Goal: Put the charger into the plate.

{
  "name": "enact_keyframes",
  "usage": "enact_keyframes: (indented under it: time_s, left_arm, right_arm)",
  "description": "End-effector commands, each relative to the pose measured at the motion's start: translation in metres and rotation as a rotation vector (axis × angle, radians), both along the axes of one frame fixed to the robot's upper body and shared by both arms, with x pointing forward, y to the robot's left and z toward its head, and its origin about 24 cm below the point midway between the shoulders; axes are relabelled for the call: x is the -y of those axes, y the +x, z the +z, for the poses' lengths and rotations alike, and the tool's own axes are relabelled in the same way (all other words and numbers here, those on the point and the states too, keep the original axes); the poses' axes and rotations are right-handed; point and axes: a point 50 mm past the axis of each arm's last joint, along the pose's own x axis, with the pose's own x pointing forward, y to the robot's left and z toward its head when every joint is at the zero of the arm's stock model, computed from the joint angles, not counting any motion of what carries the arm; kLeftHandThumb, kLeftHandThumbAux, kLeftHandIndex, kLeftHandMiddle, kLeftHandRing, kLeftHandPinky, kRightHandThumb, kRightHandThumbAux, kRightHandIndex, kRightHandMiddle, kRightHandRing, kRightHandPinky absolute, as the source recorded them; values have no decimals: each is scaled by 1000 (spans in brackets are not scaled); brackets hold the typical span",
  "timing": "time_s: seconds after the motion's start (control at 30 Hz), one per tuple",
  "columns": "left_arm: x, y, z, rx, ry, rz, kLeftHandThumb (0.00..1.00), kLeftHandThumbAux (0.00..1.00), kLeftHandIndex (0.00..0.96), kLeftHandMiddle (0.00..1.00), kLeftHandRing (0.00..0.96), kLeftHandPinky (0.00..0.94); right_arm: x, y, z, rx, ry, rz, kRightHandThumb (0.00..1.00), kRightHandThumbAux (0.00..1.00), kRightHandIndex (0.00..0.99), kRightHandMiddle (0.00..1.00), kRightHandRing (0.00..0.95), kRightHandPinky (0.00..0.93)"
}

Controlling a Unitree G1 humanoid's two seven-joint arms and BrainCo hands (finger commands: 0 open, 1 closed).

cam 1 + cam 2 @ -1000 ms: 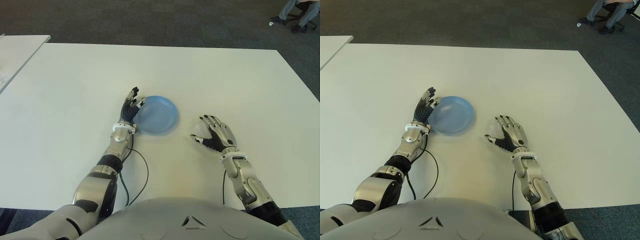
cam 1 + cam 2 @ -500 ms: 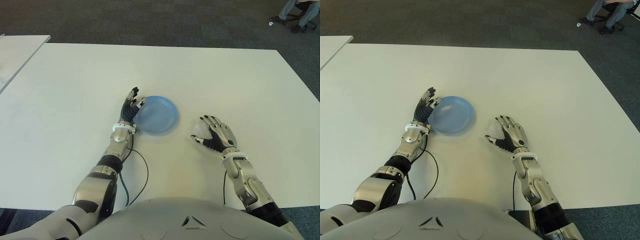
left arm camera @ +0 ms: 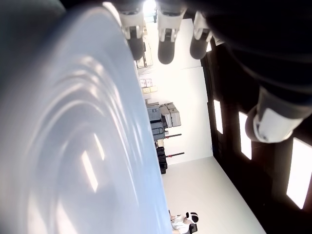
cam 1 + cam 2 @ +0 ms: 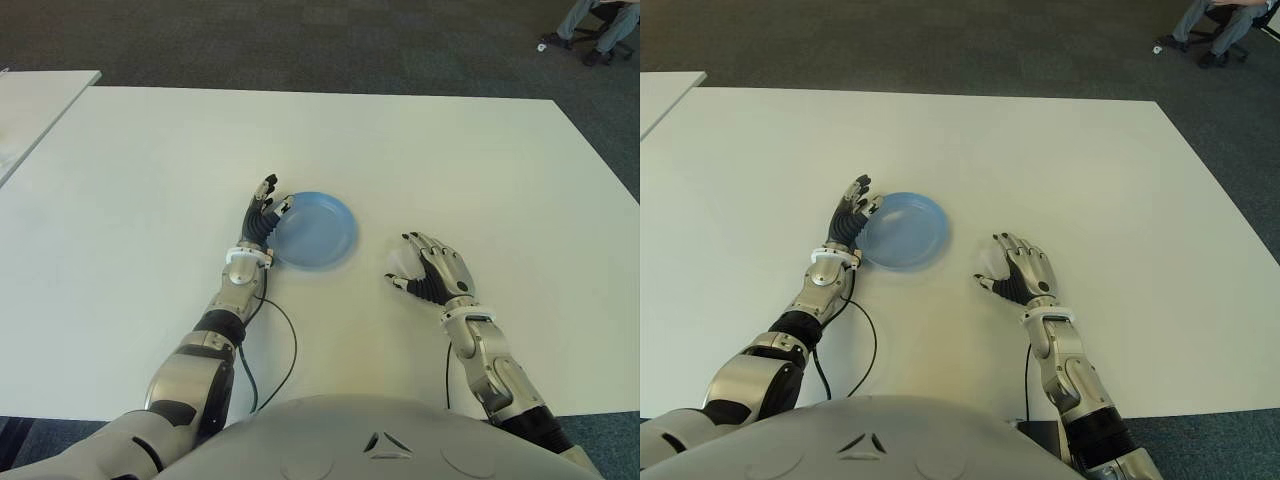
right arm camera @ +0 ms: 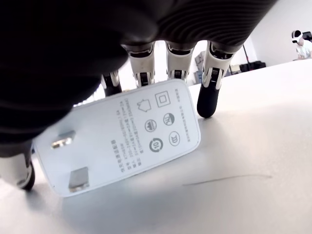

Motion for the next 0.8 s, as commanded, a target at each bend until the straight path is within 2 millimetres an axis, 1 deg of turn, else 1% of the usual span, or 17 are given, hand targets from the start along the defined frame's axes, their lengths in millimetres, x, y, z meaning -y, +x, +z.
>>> enact_keyframes:
  time_s: [0.03,0.2,0.37,0.6,0.8]
  left_arm:
    - [-2,-22,-24,-113,-3,23,0,497,36,92,56,7]
    - [-3,-22,-21,-93,-31,51,0,485,38,104,70,17]
    - [-5,-21,-18,-55,-71,70,0,482,47,129,87,30]
    - [-7,-22,-16,-17,-128,78,0,490,35,133,87,29]
    - [-9,-23,-14,4,-160,84,0,510,26,139,102,54]
  right_arm:
    - [6,-8,-14,-84,-17,-74,924,626,333,468,563,664]
    - [1,-8,-12,-68,-26,-114,945,653,377,482,533,712]
    - [-1,-7,-9,-54,-24,-148,950,657,384,494,523,767]
    - [-2,-6,-6,-59,-16,-158,951,658,381,503,524,795]
    - [-2,-5,-5,-57,2,-157,952,658,381,507,526,808]
